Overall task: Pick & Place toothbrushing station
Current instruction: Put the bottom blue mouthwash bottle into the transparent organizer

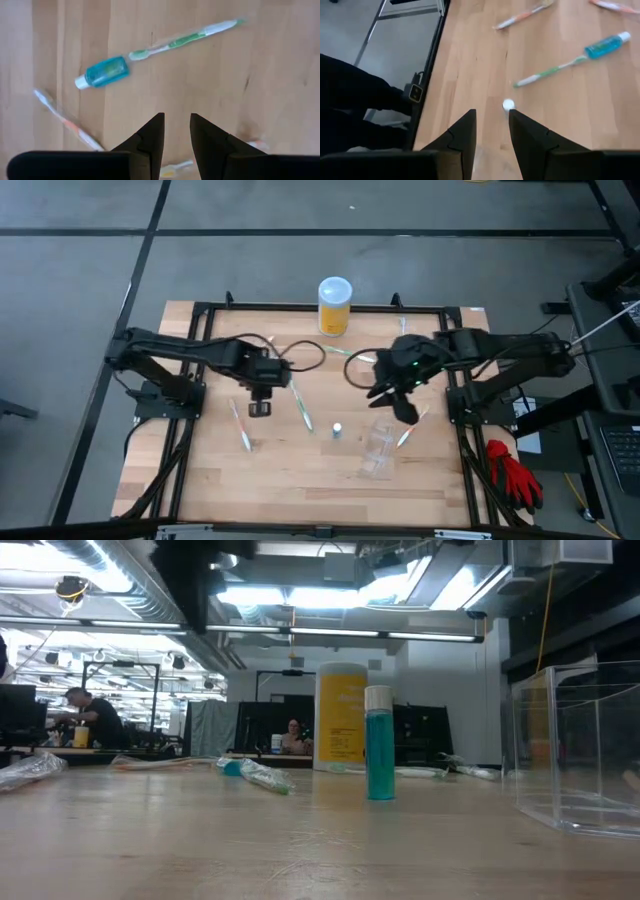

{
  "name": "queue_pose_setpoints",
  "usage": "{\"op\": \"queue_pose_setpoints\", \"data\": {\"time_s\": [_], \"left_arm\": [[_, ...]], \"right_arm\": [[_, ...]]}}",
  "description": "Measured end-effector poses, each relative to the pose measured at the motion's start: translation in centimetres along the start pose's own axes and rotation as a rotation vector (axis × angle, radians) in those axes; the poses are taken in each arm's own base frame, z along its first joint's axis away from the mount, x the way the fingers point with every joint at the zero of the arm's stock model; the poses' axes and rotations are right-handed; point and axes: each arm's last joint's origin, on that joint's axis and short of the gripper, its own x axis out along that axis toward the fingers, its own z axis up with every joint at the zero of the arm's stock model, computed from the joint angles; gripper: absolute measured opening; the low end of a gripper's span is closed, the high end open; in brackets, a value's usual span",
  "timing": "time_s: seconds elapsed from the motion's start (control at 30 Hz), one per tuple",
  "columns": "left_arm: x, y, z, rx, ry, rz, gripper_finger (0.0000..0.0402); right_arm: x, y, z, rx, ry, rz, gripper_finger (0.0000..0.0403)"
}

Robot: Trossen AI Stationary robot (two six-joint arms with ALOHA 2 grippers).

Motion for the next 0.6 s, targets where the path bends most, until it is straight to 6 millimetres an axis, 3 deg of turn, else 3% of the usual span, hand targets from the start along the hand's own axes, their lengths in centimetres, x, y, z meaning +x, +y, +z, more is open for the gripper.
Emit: {"op": "queue_pose_setpoints", "data": {"time_s": [0.27,0.47,0.6], "left_arm": [[-3.1,0.5,-6.4,-0.168,-0.195,-0.075,0.0091],[-3.4,-0.1,-8.4,-0.174,-0.273,-0.08,0.009],[-3.4,-0.8,-9.3,-0.128,-0.342,-0.066,0.009]], "right_arm": [[3.6,0.3,0.6,-0.158,0.037,0.019,0.0119],[5.7,1.5,1.4,-0.308,0.017,0.035,0.0119],[7.6,1.9,3.2,-0.377,0.055,0.005,0.0119]]}}
